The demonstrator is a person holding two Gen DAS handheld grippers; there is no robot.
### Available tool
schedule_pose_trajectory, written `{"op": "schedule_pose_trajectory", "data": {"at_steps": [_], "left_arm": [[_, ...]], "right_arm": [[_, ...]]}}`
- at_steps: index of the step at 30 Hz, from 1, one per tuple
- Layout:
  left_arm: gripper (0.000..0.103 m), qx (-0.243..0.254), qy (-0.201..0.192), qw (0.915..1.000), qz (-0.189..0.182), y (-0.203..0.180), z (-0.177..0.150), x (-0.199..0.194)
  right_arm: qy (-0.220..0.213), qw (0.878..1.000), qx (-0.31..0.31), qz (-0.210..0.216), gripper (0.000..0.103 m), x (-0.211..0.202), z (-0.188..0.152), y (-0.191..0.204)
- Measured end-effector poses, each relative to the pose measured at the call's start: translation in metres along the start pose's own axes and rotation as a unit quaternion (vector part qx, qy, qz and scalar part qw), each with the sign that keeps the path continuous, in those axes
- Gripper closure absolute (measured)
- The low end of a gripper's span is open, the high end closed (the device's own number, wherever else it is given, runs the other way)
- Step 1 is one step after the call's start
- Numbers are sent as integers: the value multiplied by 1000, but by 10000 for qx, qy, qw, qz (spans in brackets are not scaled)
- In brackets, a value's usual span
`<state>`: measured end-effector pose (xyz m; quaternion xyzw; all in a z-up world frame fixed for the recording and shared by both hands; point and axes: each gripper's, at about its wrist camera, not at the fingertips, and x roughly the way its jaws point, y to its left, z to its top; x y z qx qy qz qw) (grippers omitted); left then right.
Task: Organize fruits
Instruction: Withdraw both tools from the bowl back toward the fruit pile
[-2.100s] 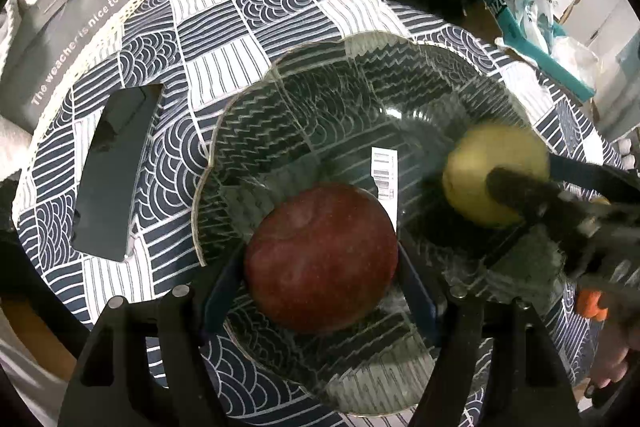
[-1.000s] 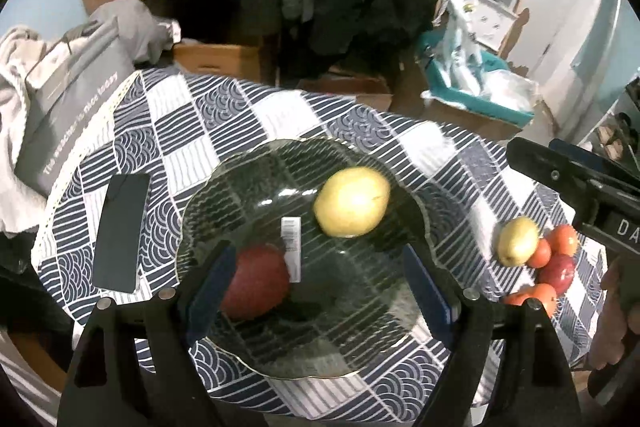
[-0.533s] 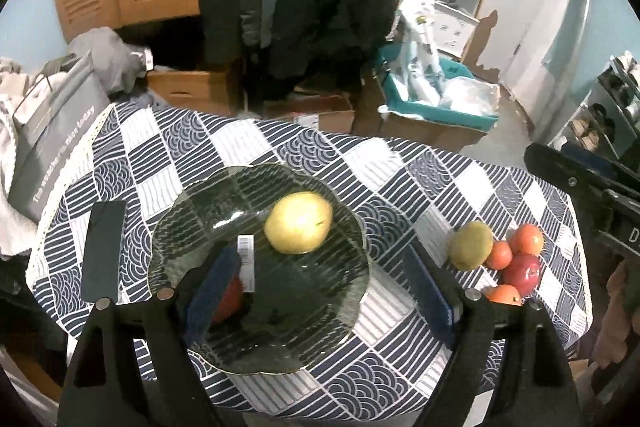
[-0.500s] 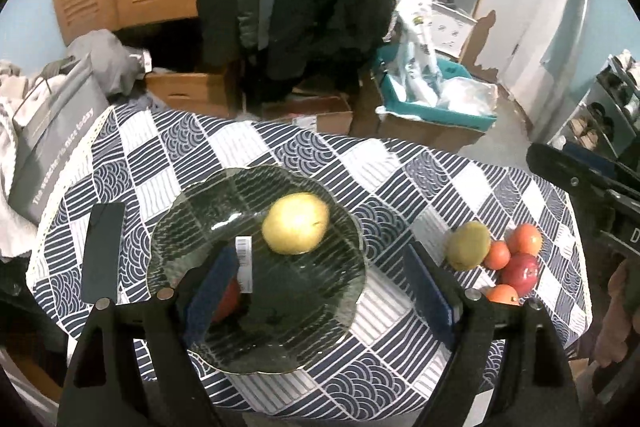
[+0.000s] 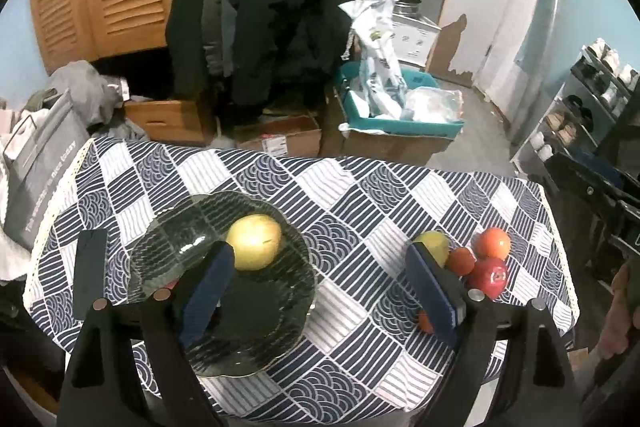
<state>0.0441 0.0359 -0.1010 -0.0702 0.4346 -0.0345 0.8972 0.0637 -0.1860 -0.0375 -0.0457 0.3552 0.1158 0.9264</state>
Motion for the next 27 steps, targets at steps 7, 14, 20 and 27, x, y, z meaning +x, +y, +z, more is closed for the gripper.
{"op": "schedule_pose_trajectory", "data": {"at_steps": [7, 14, 20, 27], "left_arm": [[15, 223, 13, 9997, -140, -26, 2, 2], [14, 387, 42, 9988, -299, -49, 3, 4], [14, 569, 113, 9976, -379, -69, 1, 12], [14, 697, 290, 9966, -317, -82, -3, 34]], "right_arm": [[-66, 9993, 176, -311, 18, -12, -12, -33], [-51, 9977, 413, -535, 18, -23, -22, -63], [28, 9957, 578, -719, 17, -25, -35, -84], [330, 9935, 786, -753, 17, -8, -53, -105]]}}
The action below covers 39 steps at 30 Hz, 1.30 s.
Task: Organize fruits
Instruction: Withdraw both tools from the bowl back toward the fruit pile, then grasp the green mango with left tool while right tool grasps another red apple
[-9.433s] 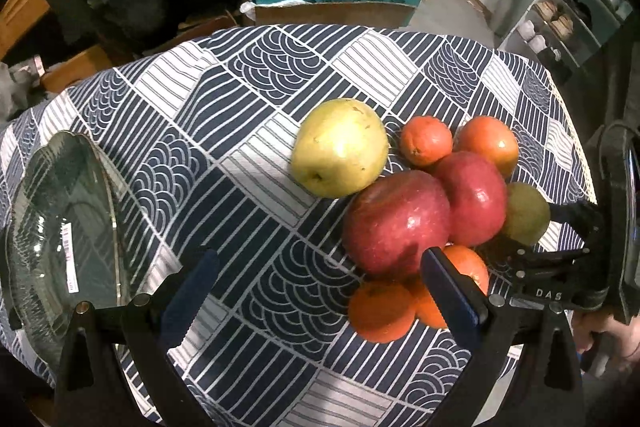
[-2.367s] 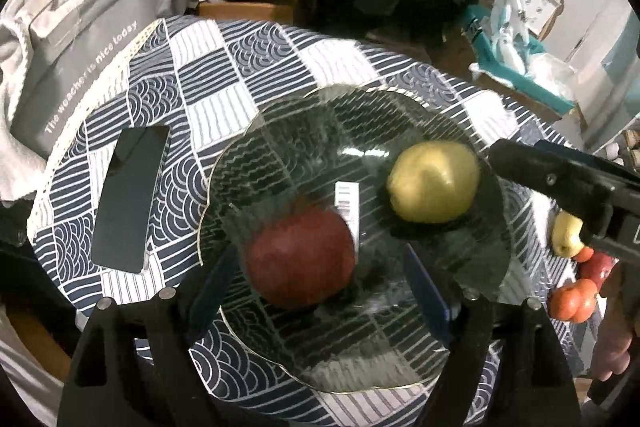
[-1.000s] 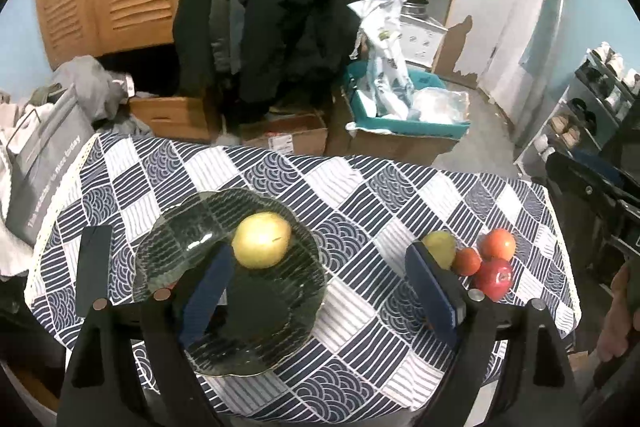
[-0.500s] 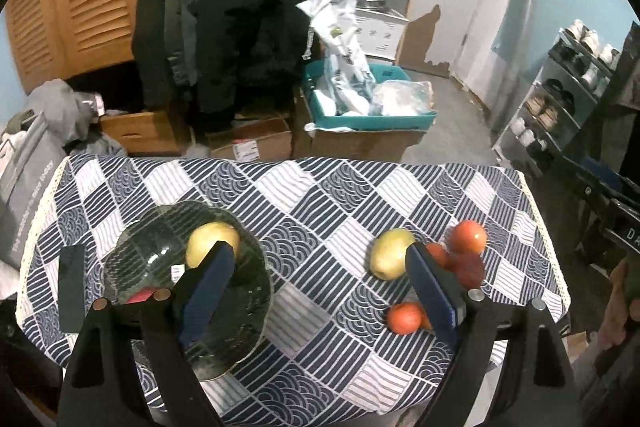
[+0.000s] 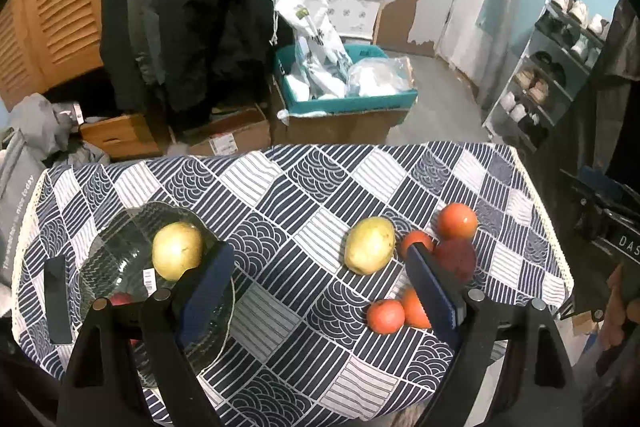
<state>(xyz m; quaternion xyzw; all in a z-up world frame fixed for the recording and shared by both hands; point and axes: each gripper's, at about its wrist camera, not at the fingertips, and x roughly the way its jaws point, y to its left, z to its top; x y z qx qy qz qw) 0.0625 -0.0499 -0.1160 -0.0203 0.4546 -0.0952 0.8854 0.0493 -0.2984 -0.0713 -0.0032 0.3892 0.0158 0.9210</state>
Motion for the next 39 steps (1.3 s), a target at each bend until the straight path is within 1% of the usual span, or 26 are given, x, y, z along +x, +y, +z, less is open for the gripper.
{"op": "schedule_pose_trajectory", "data": {"at_steps": [6, 14, 17, 26, 34, 39], "left_arm": [[14, 54, 198, 9998, 87, -7, -4, 25], [14, 259, 508, 9981, 251, -19, -14, 62], [14, 283, 618, 9974, 257, -21, -17, 75], [14, 456, 870, 9943, 411, -26, -27, 103], [14, 496, 1060, 9920, 474, -25, -34, 119], [14, 488, 1139, 9912, 455, -25, -36, 126]], "right_arm": [[406, 9992, 2, -64, 17, 30, -14, -6], [1037, 9946, 6, 69, 17, 73, -37, -6], [1304, 9914, 27, 83, 17, 91, -48, -6], [1827, 9831, 102, 103, 17, 129, -72, -5], [2202, 9751, 171, 223, 17, 158, -84, -1], [2407, 9704, 154, 129, 17, 173, -91, 2]]}}
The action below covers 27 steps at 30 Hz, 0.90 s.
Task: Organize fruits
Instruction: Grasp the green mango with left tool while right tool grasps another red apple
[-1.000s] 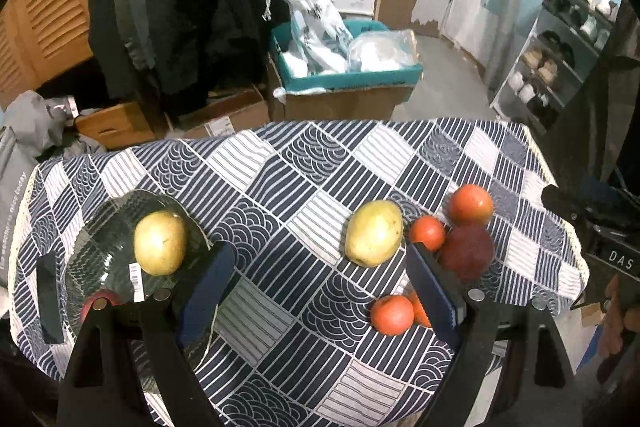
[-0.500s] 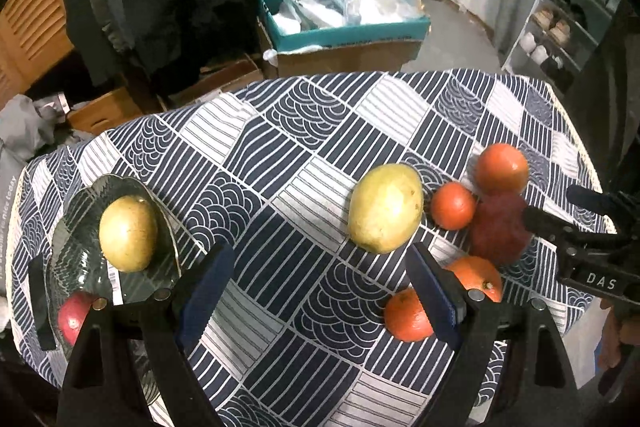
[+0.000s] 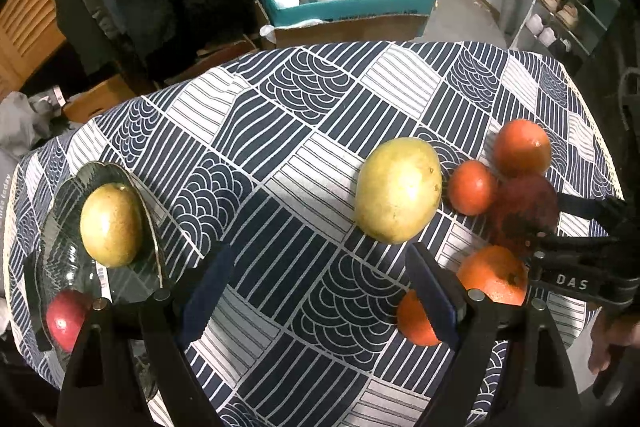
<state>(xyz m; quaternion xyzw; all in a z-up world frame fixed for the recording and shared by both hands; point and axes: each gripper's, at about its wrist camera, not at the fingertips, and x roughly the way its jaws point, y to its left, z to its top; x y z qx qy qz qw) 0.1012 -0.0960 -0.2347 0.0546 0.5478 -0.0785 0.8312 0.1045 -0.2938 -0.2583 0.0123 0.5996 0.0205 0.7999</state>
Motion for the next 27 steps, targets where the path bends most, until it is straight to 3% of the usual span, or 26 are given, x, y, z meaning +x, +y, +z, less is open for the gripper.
{"op": "schedule_pose_trajectory", "data": {"at_steps": [5, 8, 13, 20, 27], "left_arm": [[14, 16, 31, 10000, -79, -7, 3, 5], [14, 67, 36, 9999, -122, -13, 8, 8], [14, 155, 91, 9997, -172, -24, 14, 17], [14, 24, 295, 9987, -412, -33, 24, 37], [14, 171, 336, 9987, -340, -42, 33, 51]], "right_arm": [[178, 9997, 126, 112, 18, 13, -1, -4], [218, 9990, 194, 345, 29, 16, -1, -5], [143, 9996, 106, 232, 29, 12, -5, -3], [-254, 9995, 144, 116, 29, -20, -17, -21], [-469, 9983, 348, 41, 29, -35, -18, -41]]}}
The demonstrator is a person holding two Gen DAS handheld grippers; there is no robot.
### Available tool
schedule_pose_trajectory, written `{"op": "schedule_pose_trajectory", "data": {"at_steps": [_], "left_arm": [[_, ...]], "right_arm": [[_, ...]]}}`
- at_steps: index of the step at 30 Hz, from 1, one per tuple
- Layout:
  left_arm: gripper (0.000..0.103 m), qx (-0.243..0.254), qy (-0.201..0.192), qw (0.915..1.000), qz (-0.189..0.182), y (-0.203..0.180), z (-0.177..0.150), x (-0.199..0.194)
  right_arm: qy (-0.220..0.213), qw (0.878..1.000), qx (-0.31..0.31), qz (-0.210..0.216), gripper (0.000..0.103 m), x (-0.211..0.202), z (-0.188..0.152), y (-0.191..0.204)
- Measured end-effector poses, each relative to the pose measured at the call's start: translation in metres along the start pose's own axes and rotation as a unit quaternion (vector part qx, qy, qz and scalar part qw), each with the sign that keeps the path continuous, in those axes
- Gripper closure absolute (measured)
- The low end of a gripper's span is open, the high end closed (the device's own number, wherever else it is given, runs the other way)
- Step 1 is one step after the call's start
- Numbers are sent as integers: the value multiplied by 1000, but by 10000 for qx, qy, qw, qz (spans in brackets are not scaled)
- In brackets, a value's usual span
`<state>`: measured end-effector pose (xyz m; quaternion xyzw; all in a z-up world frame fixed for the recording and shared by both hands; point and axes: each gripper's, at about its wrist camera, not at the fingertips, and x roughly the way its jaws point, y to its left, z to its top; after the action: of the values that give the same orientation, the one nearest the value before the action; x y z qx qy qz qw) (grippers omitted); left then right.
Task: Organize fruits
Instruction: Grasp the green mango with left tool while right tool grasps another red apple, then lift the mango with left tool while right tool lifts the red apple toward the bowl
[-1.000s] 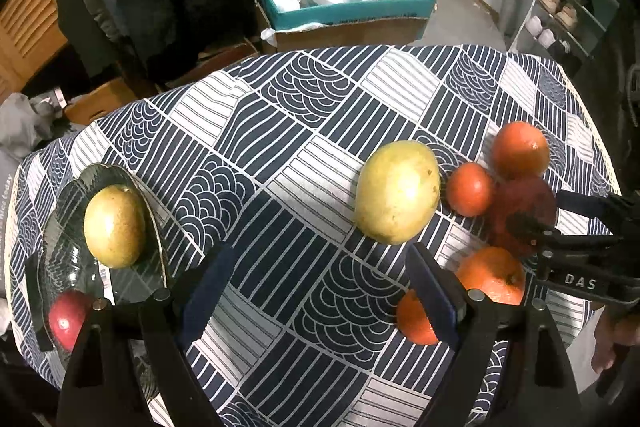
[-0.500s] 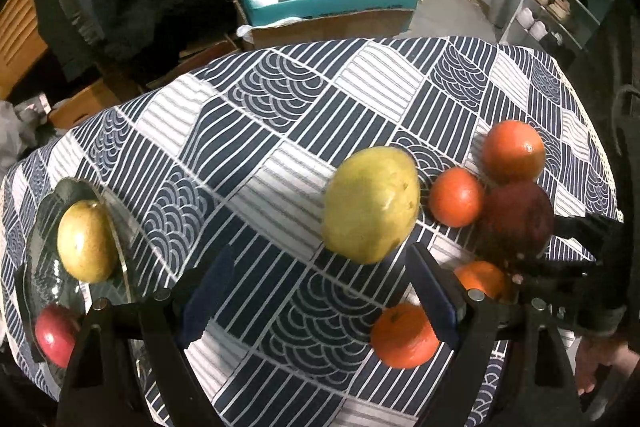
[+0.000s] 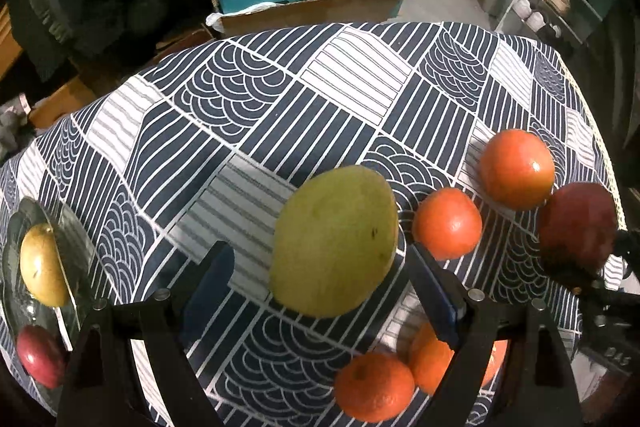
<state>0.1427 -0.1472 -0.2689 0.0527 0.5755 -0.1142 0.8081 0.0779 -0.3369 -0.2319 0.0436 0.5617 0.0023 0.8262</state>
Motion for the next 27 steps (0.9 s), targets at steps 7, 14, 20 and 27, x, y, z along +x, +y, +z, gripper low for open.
{"op": "schedule_pose_trajectory", "data": {"at_steps": [7, 14, 20, 27], "left_arm": [[14, -104, 101, 9999, -91, 3, 3, 14], [34, 8, 24, 9997, -254, 1, 3, 19], [38, 23, -52, 9996, -259, -2, 0, 16], [38, -36, -216, 9996, -158, 3, -4, 3]], "right_arm": [[-146, 9997, 72, -177, 29, 1, 8, -12], [-205, 9996, 118, -144, 29, 3, 11, -14], [-308, 9994, 27, -181, 29, 4, 15, -9], [-439, 9987, -49, -247, 29, 0, 18, -5]]}}
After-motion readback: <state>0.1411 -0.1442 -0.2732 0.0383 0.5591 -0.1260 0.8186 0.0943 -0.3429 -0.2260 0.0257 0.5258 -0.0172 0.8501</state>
